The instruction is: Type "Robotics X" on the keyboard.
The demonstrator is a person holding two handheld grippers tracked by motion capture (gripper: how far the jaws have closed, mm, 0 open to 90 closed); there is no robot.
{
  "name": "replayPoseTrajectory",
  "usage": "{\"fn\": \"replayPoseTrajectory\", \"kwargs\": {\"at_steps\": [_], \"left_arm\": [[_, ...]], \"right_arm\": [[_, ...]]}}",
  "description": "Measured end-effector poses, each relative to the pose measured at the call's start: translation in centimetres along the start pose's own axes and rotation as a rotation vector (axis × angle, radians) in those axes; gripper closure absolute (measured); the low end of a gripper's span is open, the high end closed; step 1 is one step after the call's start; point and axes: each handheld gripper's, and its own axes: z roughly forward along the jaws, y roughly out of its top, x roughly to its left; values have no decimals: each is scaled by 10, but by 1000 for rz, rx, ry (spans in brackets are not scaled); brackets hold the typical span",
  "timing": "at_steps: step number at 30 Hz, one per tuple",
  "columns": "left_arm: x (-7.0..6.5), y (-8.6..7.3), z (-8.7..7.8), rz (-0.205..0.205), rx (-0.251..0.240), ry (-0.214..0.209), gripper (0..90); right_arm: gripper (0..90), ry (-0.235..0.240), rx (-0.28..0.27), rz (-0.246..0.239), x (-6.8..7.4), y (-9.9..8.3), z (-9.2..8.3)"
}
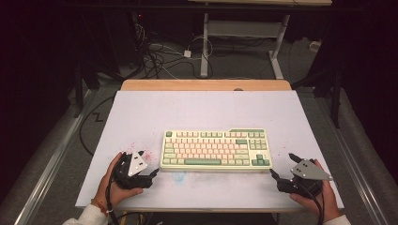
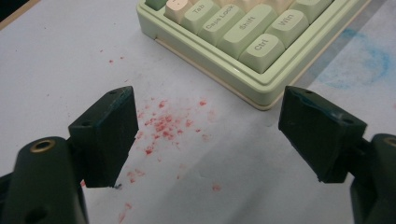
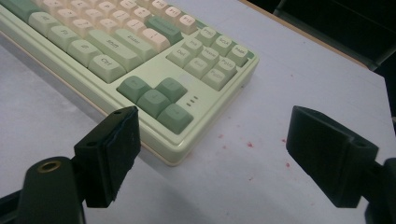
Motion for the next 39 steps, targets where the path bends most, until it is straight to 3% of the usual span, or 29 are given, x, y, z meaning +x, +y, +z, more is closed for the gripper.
{"fn": "replayPoseTrajectory", "kwargs": {"at_steps": [21,26,30,39], "left_arm": [[-1,-4,-3,11,1,2,185],[-1,-5,-2,13,13,8,185],[-1,-5,-2,13,13,9,185],[-1,-5,0,20,24,6,185]], "right_arm": [[213,-21,-2,13,-2,4,1],[241,16,-40,30,-8,7,-1],[341,45,-57,34,-11,12,-1],[638,97,-13,24,-11,31,12]]}}
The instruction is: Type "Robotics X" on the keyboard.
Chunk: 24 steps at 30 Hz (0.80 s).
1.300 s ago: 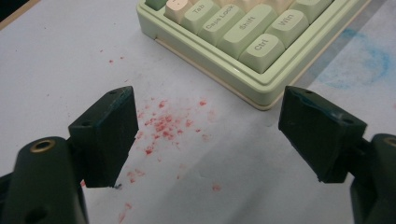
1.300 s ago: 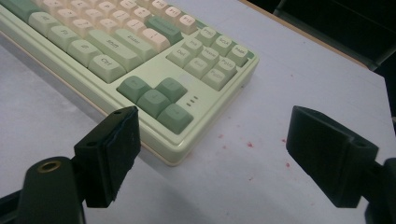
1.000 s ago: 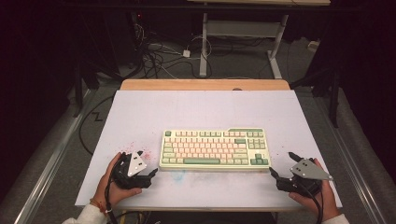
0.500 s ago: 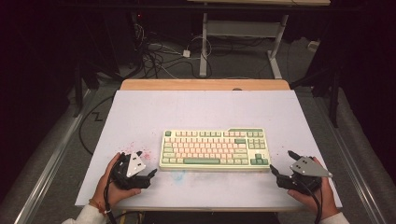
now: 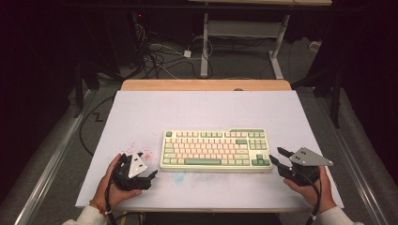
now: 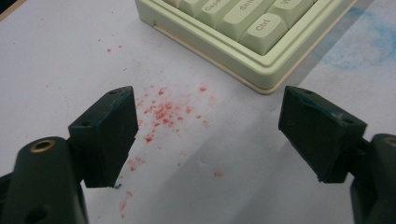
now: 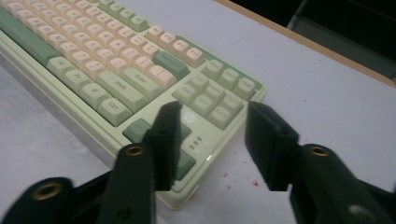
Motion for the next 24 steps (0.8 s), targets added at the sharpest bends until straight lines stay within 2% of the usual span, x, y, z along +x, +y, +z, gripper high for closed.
{"fn": "replayPoseTrajectory", "kwargs": {"at_steps": [1,2,9,18,24], "left_arm": [[0,0,0,-1,0,-1,185],[0,0,0,1,2,-1,185],[-1,0,1,2,3,-7,185],[-1,0,0,4,8,-11,185],[-1,-1,0,4,11,-15,185]], "right_arm": [[711,19,5,-15,2,4,3],[711,19,5,-15,2,4,3],[900,111,45,-58,14,20,24],[900,167,90,-92,27,34,51],[900,189,119,-117,35,39,64]]}}
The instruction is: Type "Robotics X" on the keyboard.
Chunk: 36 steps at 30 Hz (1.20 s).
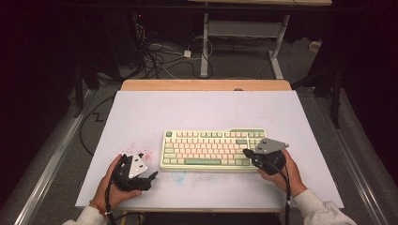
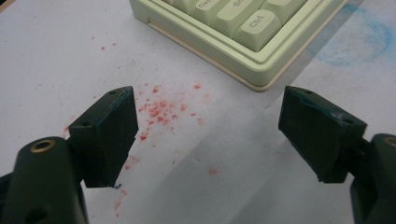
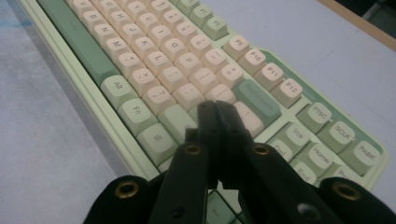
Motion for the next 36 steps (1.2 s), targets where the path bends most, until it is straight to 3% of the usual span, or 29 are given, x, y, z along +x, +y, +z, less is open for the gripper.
{"fn": "replayPoseTrajectory", "kwargs": {"at_steps": [15,36], "left_arm": [[-1,0,0,5,1,-11,185],[-1,0,0,5,4,-20,189]], "right_arm": [[900,16,28,-9,2,3,12],[900,27,34,-13,5,3,15]]}}
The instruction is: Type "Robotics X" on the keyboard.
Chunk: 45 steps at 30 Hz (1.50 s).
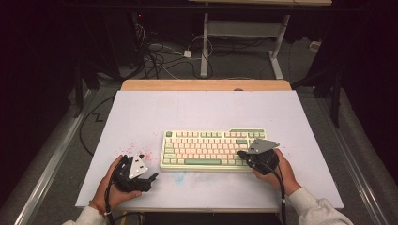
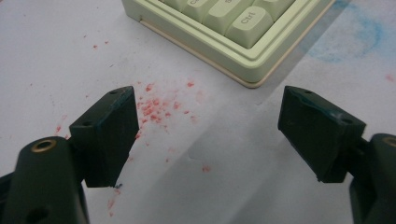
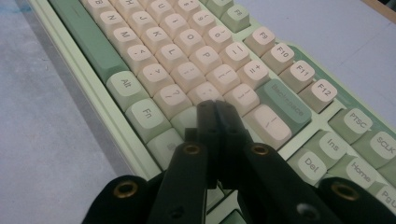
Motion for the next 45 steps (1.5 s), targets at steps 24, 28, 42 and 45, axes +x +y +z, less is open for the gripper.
{"fn": "replayPoseTrajectory", "kwargs": {"at_steps": [24,28,42,45], "left_arm": [[9,11,-6,-112,-31,5,352],[13,20,-6,-107,-30,-37,633],[12,65,11,-47,-63,-139,874],[9,76,16,-25,-72,-153,874]], "right_arm": [[900,4,-4,7,0,-5,2],[900,3,-6,7,1,-5,2],[900,-1,-10,8,1,-6,2],[900,-1,-9,13,2,-6,2]]}}
